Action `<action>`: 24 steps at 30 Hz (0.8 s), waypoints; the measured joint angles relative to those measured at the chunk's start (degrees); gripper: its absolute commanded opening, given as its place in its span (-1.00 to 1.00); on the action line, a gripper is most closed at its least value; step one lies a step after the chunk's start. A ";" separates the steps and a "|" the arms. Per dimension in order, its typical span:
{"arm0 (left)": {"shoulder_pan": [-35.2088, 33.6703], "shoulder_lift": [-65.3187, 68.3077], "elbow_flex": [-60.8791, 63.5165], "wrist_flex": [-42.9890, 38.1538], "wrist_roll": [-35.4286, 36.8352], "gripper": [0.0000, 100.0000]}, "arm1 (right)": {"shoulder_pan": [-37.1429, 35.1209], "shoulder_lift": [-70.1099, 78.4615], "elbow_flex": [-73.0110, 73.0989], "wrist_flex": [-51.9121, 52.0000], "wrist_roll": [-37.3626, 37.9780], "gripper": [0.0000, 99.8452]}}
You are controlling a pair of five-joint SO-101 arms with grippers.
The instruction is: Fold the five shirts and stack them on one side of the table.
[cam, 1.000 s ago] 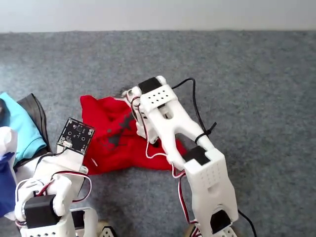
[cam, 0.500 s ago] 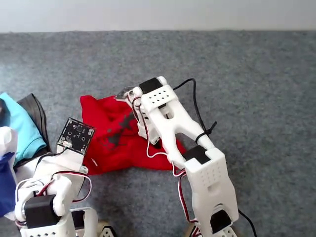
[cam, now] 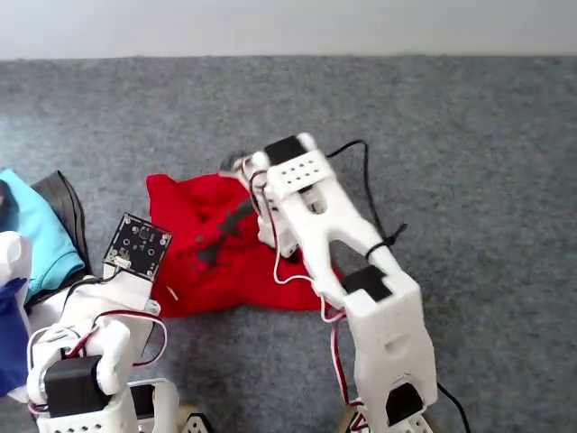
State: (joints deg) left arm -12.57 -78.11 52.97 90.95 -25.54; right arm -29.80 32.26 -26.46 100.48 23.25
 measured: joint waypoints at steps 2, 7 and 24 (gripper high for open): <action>0.00 0.00 -0.35 -1.49 0.00 -0.97 | 1.05 -4.57 0.00 0.00 1.41 -0.98; 0.00 0.26 -4.57 -7.56 0.00 -0.97 | 5.27 -18.55 0.00 0.00 5.54 -0.98; 0.00 5.54 -27.25 -23.03 -6.68 -0.97 | 10.99 -65.49 0.00 -7.21 25.49 -0.98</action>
State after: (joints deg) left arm -12.57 -72.57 25.71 67.91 -32.22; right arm -18.81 -33.23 -26.46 93.27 48.75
